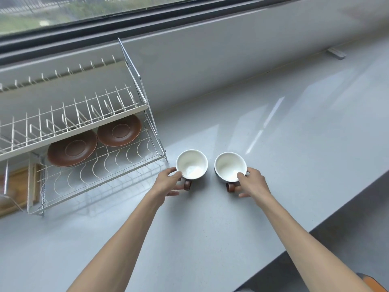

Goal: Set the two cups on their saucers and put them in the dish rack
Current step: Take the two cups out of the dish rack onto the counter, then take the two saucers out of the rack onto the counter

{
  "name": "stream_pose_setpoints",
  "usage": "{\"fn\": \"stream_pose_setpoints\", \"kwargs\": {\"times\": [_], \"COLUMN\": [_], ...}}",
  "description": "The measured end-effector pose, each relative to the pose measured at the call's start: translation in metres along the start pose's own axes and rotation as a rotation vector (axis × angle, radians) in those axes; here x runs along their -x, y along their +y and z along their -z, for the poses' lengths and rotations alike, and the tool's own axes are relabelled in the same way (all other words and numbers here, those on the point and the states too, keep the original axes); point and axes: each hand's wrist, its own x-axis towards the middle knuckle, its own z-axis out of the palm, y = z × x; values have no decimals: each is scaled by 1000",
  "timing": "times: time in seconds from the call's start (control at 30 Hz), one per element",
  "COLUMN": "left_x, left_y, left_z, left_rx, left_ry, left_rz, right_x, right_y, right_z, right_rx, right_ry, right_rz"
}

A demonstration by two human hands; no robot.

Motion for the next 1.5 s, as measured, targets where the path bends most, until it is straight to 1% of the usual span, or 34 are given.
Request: {"fn": "stream_pose_setpoints", "kwargs": {"times": [0.1, 0.2, 0.3, 0.37, 0.5, 0.6, 0.67, 0.77, 0.83, 0.9, 0.93, 1.0, 1.1, 1.23, 1.33, 1.37, 1.4, 1.43, 1.5], "left_x": [8, 14, 22, 28, 42, 53, 60, 68, 71, 71, 69, 63, 52, 23, -1, -9, -17, -23, -38], "left_y": [0, 0, 0, -2, -4, -1, 2, 6, 7, 8, 8, 6, 5, 6, 11, 14, 18, 22, 27], "left_z": [9, 19, 34, 47, 82, 111, 131, 160, 175, 185, 188, 191, 187, 172, 163, 161, 160, 161, 164], "left_rx": [-34, -90, -171, -229, -355, -447, -521, -720, -918, -1099, -1145, -1157, -1066, -769, -587, -512, -390, -218, 161], "left_ry": [-12, 6, 19, 21, 50, 54, 70, 120, 203, 340, 401, 490, 585, 678, 664, 650, 634, 623, 605], "left_rz": [-11, -38, -59, -65, -94, -106, -118, -138, -146, -170, -192, -258, -331, -265, -232, -213, -175, -128, -28], "right_x": [10, 21, 30, 35, 42, 53, 63, 71, 72, 69, 67, 61, 48, 25, 6, -2, -7, -14, -20], "right_y": [-12, -24, -35, -45, -72, -101, -122, -147, -162, -176, -182, -193, -205, -223, -239, -243, -247, -250, -260], "right_z": [3, 4, 0, -7, -29, -52, -70, -101, -122, -141, -150, -166, -185, -202, -210, -212, -213, -216, -222], "right_rx": [290, 590, 745, 810, 857, 916, 979, 1053, 1047, 995, 954, 883, 813, 728, 700, 686, 667, 634, 633], "right_ry": [32, 111, 200, 206, 82, -70, -138, -188, -193, -172, -166, -150, -119, -100, -85, -104, -130, -148, -127], "right_rz": [21, 111, 232, 318, 510, 586, 645, 757, 837, 943, 996, 1081, 1105, 1043, 996, 973, 941, 903, 919]}}
